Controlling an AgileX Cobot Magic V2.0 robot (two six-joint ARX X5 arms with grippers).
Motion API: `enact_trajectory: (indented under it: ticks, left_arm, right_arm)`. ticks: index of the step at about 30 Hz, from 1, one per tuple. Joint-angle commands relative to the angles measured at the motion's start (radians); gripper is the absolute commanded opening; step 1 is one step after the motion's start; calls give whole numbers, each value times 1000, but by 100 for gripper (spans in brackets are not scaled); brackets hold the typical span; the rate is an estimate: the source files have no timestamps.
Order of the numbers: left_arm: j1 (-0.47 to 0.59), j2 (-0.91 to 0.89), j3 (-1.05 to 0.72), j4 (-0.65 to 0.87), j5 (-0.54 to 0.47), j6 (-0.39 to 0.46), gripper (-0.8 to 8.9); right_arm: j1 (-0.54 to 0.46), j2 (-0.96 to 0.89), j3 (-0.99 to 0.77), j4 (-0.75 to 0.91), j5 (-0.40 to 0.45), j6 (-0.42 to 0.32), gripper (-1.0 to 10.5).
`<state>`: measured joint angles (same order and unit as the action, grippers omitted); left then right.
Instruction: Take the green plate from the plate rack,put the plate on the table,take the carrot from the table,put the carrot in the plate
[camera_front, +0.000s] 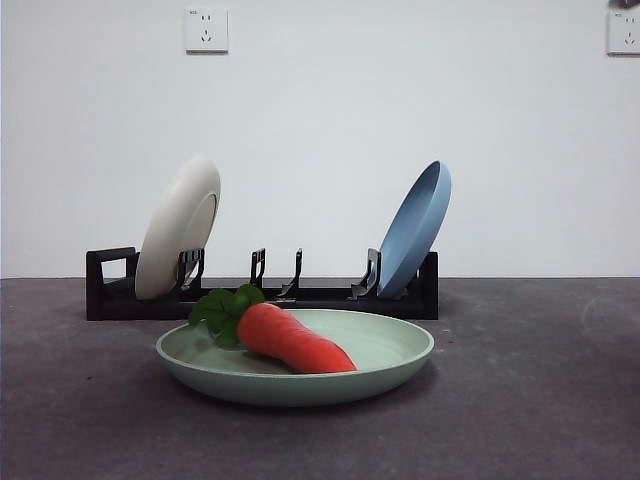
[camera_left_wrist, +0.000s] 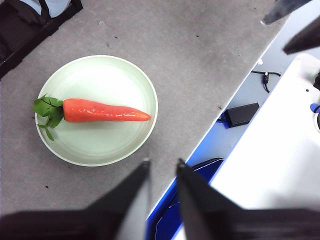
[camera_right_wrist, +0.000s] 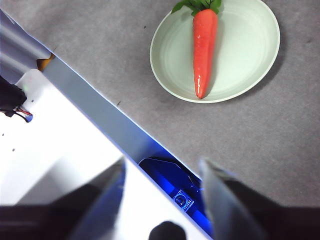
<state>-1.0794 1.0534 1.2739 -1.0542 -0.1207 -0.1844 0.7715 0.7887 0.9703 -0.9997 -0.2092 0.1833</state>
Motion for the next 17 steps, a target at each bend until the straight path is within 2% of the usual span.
enact_trajectory:
  ticks: [1, 17]
  left_arm:
    - [-1, -2, -2, -1, 0, 0, -8]
    - [-1, -2, -2, -2, -8, 1, -4]
  right_arm:
    - [2, 0, -6, 3, 2, -9, -12]
    - [2, 0, -6, 3, 6, -8, 2]
